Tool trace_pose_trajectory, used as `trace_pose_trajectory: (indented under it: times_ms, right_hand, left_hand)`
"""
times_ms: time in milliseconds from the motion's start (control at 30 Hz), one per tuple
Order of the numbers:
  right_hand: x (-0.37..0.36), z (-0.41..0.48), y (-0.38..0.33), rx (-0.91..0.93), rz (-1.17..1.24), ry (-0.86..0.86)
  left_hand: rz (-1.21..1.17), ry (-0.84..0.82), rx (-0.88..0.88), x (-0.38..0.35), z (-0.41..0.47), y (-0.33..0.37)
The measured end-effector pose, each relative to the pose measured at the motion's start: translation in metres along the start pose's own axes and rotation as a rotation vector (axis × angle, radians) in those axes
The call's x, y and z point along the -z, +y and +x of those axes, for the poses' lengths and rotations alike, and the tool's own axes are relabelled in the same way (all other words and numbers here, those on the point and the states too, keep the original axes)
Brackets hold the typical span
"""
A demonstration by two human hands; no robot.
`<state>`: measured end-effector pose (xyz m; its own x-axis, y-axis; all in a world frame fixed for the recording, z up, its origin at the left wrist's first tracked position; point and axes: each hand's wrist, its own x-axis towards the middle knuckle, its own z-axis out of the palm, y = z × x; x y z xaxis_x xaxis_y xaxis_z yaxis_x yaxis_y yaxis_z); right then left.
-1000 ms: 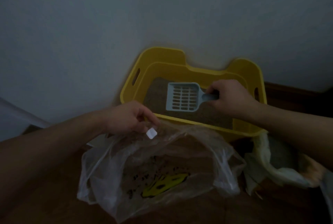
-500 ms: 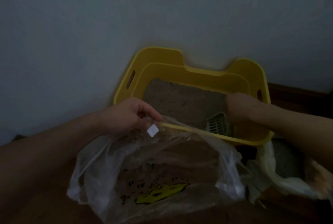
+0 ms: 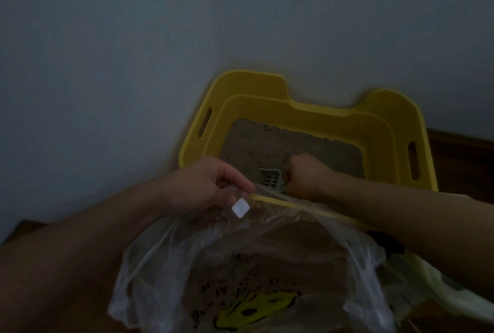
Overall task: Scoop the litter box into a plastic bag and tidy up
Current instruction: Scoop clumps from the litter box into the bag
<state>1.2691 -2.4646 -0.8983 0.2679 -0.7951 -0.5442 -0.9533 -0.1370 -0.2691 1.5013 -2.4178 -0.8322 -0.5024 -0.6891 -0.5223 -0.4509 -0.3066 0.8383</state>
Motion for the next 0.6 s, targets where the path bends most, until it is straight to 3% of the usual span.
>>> trace_pose_trajectory:
  times_ms: [233,600]
  right_hand:
    - [-0.012,0.034,-0.034,0.073,0.045,-0.002]
    - [-0.019,0.042,-0.020,0.110,0.194,0.113]
  left_hand:
    - [-0.030,-0.003,0.011,-0.002,0.000,-0.004]
    - [-0.024,-0.013,0.015,0.000,0.001,-0.006]
